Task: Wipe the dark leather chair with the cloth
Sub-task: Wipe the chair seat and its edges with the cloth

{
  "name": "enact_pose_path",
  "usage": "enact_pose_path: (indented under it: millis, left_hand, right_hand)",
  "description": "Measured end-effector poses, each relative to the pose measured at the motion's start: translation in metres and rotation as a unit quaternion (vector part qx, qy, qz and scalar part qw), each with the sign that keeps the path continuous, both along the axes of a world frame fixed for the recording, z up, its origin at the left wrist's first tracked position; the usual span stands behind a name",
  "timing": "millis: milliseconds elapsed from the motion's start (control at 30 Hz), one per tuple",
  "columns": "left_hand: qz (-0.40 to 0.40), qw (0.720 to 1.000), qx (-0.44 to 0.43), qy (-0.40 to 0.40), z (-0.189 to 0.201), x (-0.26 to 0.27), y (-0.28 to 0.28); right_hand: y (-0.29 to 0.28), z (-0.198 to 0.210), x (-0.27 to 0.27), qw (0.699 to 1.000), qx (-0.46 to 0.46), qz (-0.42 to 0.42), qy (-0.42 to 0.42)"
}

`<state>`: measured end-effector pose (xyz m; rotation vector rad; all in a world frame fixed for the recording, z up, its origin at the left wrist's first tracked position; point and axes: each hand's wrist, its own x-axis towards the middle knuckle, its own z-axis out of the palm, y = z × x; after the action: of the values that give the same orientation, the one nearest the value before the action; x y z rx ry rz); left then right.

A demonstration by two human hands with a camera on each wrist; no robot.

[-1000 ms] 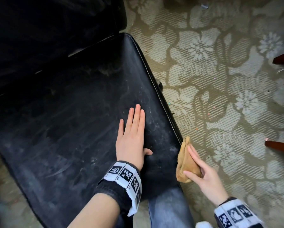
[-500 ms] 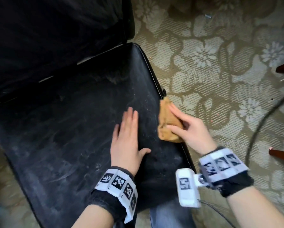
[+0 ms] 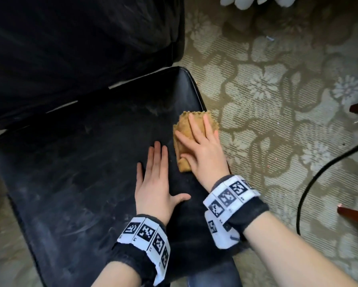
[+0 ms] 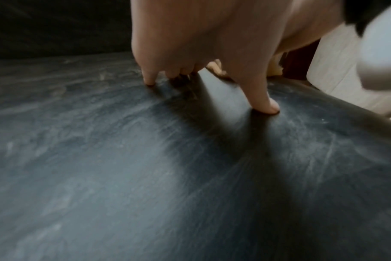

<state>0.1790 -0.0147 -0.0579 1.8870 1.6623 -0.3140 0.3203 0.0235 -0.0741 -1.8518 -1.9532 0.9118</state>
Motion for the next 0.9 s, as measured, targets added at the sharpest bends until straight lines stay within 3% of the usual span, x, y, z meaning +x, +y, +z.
enact_pose_path:
  millis: [33, 100, 167, 233, 300, 333, 400, 467, 533, 600, 667, 833, 900]
  left_hand:
    - [-0.002, 1.0, 0.001, -0.003, 0.0, 0.0, 0.0]
    - [0.002, 1.0, 0.012, -0.013, 0.0, -0.002, 0.001]
    - [0.0, 1.0, 0.013, -0.025, 0.0, -0.003, 0.001]
    - [-0.005, 1.0, 0.019, -0.024, -0.002, -0.004, 0.0]
    - [-0.004, 1.0, 0.027, -0.015, -0.004, -0.005, -0.001]
    - [-0.001, 0.999, 0.032, -0.011, -0.005, -0.005, -0.001]
    - [0.0, 0.999, 0.038, -0.005, -0.01, -0.005, -0.001]
    - [-0.014, 0.999, 0.041, -0.003, -0.01, -0.007, -0.001]
    - [-0.021, 0.999, 0.049, -0.01, -0.01, -0.013, 0.002]
    - [-0.014, 0.998, 0.062, -0.002, -0.009, -0.022, 0.01]
    - [0.008, 0.998, 0.065, 0.008, -0.01, -0.032, 0.019]
    - [0.021, 0.999, 0.038, 0.008, -0.011, -0.039, 0.021]
    - [0.029, 0.999, 0.039, 0.006, -0.012, -0.039, 0.019]
  right_hand:
    - [0.0, -0.005, 0.0, 0.999, 0.019, 0.034, -0.029]
    - [0.006, -0.015, 0.012, 0.999, 0.049, 0.018, -0.012]
    - [0.022, -0.019, 0.027, 0.995, 0.022, -0.076, 0.059]
    - [0.045, -0.016, 0.038, 0.967, -0.051, -0.206, 0.143]
    - [0.066, -0.004, 0.035, 0.95, -0.046, -0.261, 0.165]
    - [0.073, 0.005, 0.027, 0.961, -0.015, -0.229, 0.155]
    - [0.081, 0.013, 0.002, 0.995, 0.013, -0.032, 0.092]
    - [0.076, 0.003, -0.02, 0.986, -0.028, 0.161, -0.038]
    - [0.076, -0.009, -0.018, 0.977, -0.026, 0.203, -0.069]
    - [0.082, -0.014, -0.007, 0.986, 0.014, 0.168, -0.006]
    - [0.092, -0.015, 0.004, 0.995, 0.021, 0.078, 0.053]
    - [0.1, 0.0, -0.011, 0.988, 0.004, -0.14, 0.067]
    - [0.108, 0.006, -0.017, 0.981, 0.032, -0.178, 0.071]
